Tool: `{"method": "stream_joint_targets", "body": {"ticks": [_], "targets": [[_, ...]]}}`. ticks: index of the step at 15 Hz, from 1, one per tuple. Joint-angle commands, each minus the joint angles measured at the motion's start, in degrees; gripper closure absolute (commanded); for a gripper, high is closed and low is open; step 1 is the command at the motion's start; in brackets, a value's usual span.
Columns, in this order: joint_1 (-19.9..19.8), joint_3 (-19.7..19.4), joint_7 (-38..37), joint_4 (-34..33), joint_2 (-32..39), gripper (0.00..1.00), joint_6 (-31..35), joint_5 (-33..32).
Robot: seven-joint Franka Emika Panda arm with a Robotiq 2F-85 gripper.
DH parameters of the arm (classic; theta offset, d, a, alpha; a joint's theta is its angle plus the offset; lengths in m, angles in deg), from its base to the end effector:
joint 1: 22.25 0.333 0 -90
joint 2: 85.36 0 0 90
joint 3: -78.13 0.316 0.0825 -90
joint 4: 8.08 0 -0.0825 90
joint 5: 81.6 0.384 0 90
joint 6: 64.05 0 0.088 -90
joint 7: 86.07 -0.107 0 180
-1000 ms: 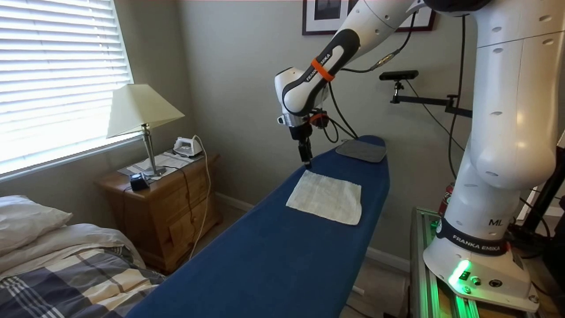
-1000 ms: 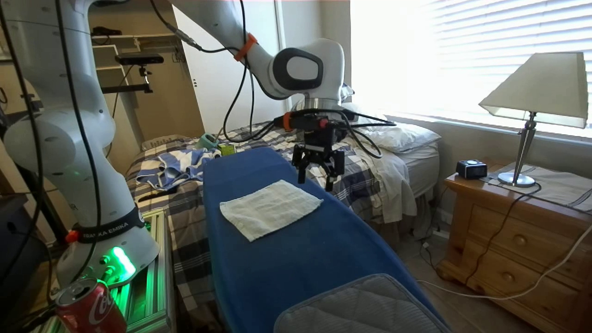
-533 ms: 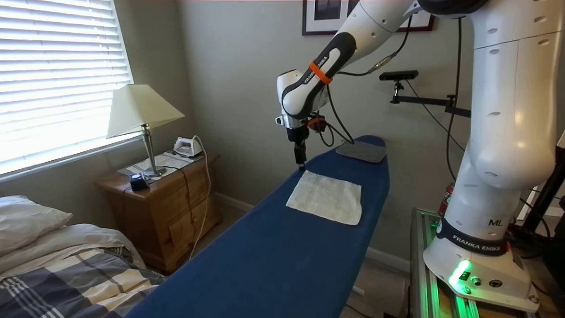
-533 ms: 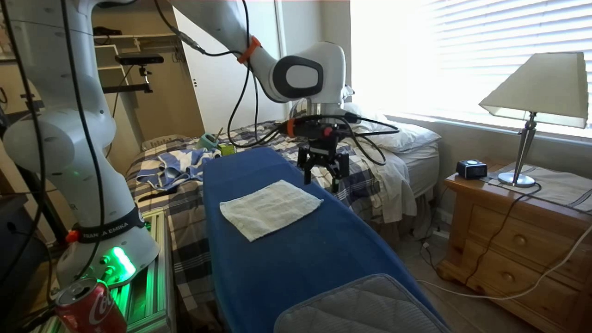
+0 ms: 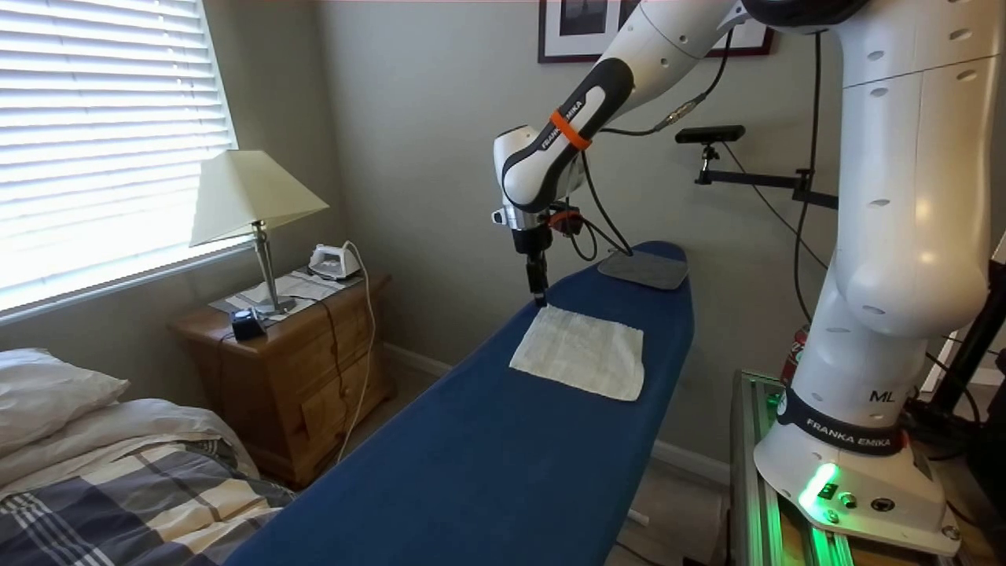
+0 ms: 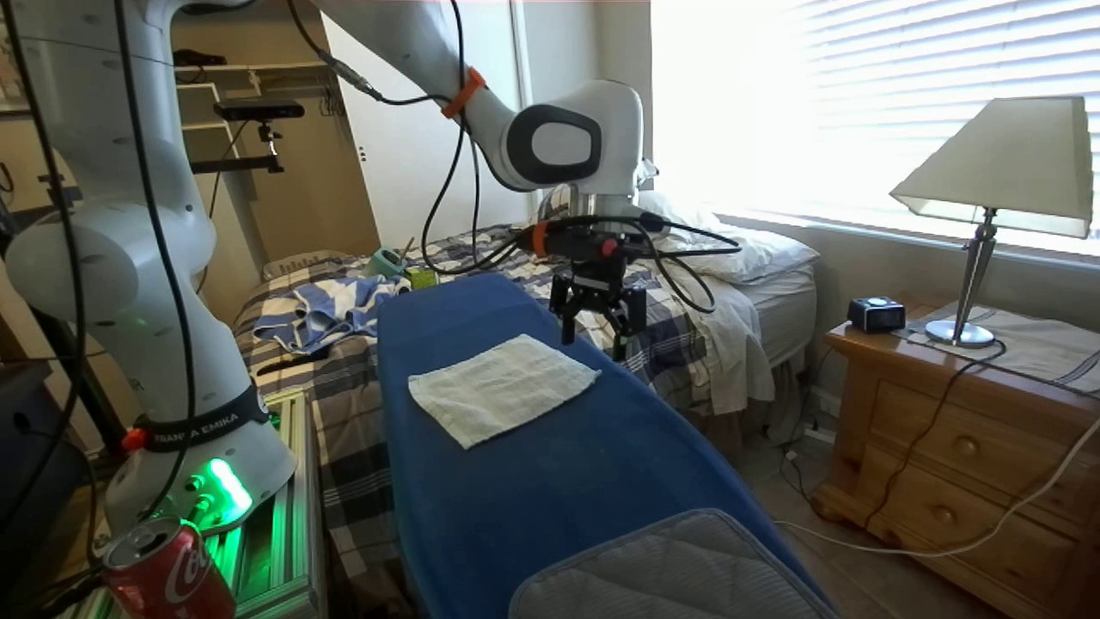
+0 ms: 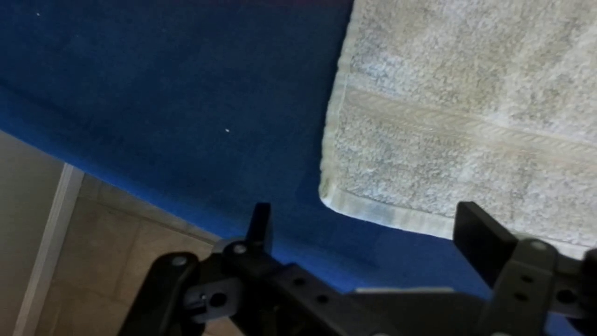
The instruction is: Fold the light blue cloth into a triangular shape
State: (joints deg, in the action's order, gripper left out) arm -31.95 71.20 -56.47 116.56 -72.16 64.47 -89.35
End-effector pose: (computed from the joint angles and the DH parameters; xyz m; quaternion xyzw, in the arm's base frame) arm 0.5175 -0.1585 0.2739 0.9820 0.1586 -0.0991 0.0264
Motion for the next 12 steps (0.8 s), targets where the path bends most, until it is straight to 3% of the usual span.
{"method": "stream_joint_targets", "body": {"ticks": [1, 6, 12], "targets": [[-0.5, 0.5, -0.1, -0.1, 0.0, 0.0, -0.1, -0.1], [-0.5, 0.5, -0.1, -0.1, 0.0, 0.0, -0.1, -0.1], [-0.8, 0.9, 2.5, 2.6, -0.4, 0.0, 5.5, -0.3]]}}
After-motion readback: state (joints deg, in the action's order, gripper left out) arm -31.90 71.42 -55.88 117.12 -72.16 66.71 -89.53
